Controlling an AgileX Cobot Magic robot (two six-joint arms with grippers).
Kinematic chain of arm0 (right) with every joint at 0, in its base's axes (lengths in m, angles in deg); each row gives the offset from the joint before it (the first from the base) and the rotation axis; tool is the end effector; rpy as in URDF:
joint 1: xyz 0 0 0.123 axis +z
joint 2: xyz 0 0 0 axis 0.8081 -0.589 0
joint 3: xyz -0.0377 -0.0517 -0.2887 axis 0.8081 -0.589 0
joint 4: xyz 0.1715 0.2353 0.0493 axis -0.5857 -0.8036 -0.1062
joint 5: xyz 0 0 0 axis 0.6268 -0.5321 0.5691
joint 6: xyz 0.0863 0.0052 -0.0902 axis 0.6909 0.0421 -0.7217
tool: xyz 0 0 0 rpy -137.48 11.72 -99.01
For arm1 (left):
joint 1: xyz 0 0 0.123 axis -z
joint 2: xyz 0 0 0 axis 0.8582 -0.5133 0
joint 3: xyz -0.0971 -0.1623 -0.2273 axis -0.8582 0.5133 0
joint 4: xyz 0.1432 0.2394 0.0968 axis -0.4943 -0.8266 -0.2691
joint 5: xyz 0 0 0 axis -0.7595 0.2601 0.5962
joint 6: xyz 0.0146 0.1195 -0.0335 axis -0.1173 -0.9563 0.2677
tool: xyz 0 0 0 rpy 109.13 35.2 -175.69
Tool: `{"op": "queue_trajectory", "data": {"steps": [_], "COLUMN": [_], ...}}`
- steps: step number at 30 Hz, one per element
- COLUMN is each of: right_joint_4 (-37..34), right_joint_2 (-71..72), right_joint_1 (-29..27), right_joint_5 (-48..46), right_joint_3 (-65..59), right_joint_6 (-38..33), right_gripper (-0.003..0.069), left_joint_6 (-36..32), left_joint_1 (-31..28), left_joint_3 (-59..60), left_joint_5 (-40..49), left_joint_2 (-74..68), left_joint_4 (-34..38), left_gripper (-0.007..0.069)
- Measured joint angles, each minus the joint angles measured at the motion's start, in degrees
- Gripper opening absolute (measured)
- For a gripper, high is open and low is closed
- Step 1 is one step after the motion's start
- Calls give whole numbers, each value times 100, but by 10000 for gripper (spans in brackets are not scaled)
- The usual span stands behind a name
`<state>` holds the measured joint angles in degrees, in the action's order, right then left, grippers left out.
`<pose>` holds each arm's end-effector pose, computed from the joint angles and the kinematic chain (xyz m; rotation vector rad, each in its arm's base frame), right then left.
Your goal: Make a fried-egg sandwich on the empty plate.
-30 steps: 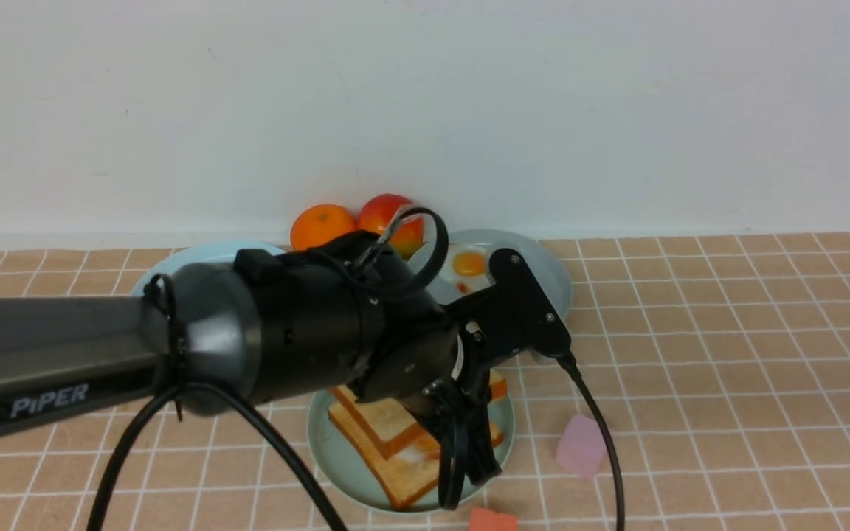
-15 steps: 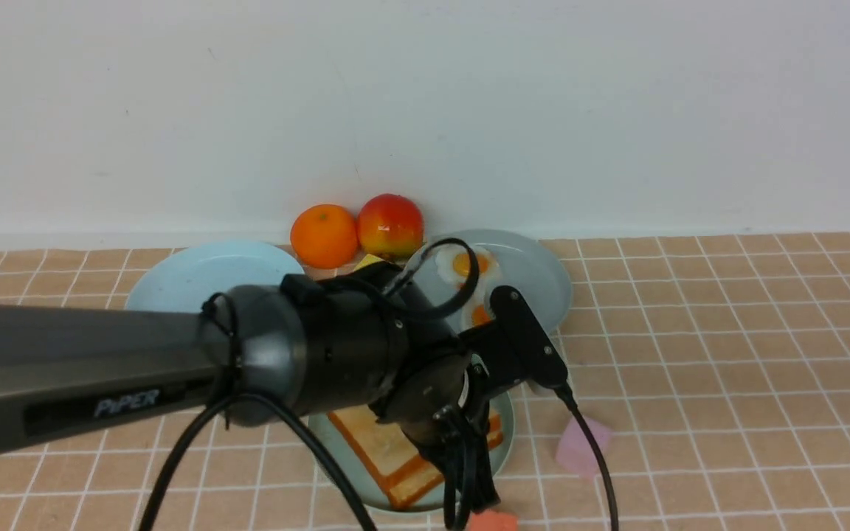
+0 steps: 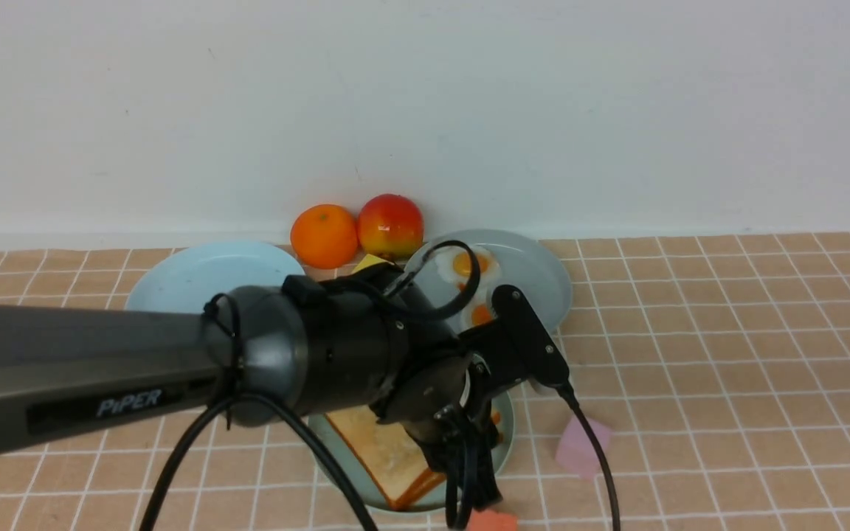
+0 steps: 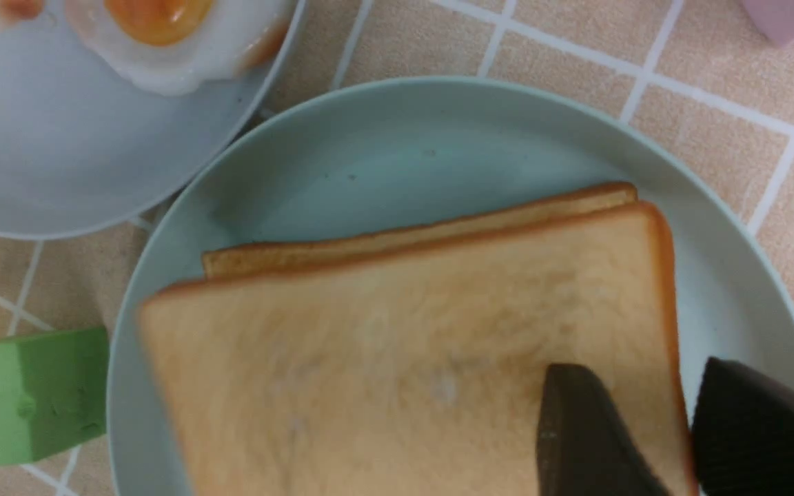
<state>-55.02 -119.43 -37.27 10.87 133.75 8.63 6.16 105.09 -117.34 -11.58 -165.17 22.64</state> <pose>0.1302 0.0769 0.3703 -0.4472 2.1653 0.5063 0.3224 -0.3111 0.1432 1.4223 2.1586 0.0129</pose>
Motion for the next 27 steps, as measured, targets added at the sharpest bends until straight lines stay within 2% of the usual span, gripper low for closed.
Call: {"op": "queue_trajectory", "data": {"steps": [3, 8, 13, 16, 18, 21, 22, 23, 24, 25, 27], "right_joint_4": [0, 0, 0, 0, 0, 17, 22, 94, 94, 177, 323], "right_joint_2": [0, 0, 0, 0, 0, 0, 6, 20, 27, 71, 170], "right_joint_1": [0, 0, 0, 0, 0, 0, 0, 0, 0, 0, 0], "right_joint_5": [0, 0, -11, -13, -18, -28, -28, -28, -28, -34, -38], "right_joint_3": [0, 0, 0, 0, 0, 0, 0, 0, 0, 0, 0], "right_joint_6": [0, 0, 0, 0, 2, 14, 14, 14, 14, 19, 65], "right_gripper": [43, 43, 43, 43, 43, 43, 43, 43, 43, 43, 43], "left_joint_6": [0, 28, 464, 989, 1302, 1656, 1674, 1841, 1858, 1945, 2144], "left_joint_1": [0, 0, 0, 0, 0, 0, 0, 0, 0, 0, 0], "left_joint_3": [0, 0, 0, 0, 32, 347, 383, 794, 847, 1142, 1759], "left_joint_5": [-36, -30, 49, 297, 475, 366, 366, 62, 62, -127, -576], "left_joint_2": [0, 59, 653, 1511, 2147, 3286, 3286, 4118, 4118, 4626, 5382], "left_joint_4": [-2, -2, 123, 416, 608, 745, 752, 813, 823, 839, 851], "left_gripper": [309, 318, 320, 307, 259, 132, 132, 34, 34, -3, -13]}}
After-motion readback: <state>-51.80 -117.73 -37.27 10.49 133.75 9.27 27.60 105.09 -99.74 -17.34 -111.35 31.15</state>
